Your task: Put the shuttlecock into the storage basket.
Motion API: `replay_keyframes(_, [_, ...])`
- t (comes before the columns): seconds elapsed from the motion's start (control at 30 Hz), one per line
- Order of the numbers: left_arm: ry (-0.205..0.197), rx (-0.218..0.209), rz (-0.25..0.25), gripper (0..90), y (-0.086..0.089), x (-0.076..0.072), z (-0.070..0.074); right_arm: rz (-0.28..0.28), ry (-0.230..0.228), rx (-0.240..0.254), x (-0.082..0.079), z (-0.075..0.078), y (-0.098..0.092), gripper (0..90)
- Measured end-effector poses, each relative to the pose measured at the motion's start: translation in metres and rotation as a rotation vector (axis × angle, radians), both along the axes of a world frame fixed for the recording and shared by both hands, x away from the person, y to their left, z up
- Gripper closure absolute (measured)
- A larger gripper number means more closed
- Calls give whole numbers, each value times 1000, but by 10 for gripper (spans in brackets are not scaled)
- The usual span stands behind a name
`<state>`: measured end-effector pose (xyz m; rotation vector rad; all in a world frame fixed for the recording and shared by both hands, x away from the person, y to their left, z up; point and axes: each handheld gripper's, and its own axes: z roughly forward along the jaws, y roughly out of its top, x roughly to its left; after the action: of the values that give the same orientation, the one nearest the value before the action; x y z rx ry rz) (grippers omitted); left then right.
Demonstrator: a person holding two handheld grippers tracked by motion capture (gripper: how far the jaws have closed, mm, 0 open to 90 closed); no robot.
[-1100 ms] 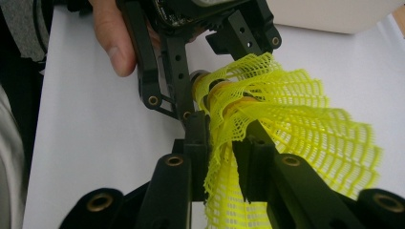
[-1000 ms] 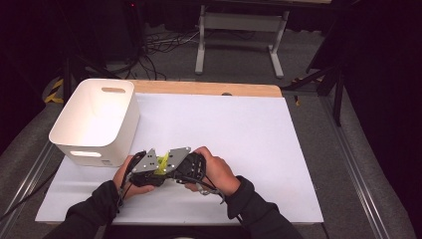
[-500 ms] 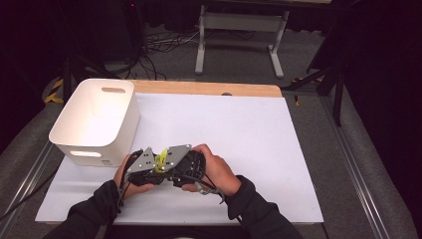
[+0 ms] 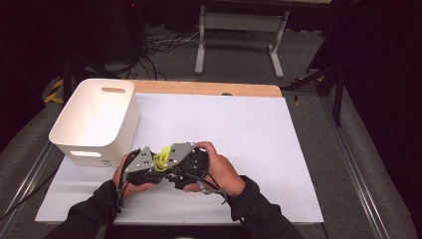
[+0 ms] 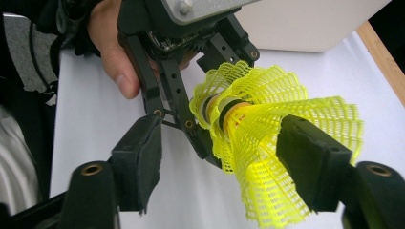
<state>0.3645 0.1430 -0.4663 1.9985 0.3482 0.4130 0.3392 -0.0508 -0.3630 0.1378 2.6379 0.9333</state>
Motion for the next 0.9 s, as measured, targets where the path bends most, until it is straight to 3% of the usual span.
replay_keyframes(0.17, [-2, -9, 5, 525, 1, -1, 1, -42, -44, 41, -5, 10, -8, 220])
replay_keyframes(0.4, [-6, -12, 2, 524, 4, -1, 2, -95, -122, 108, -11, 16, -29, 195])
replay_keyframes(0.6, [3, -22, 12, 523, 5, -1, 2, -126, -181, 139, -11, 5, -53, 186])
replay_keyframes(0.9, [1, -27, 19, 521, 6, -2, 2, -206, -203, 163, -5, -8, -75, 186])
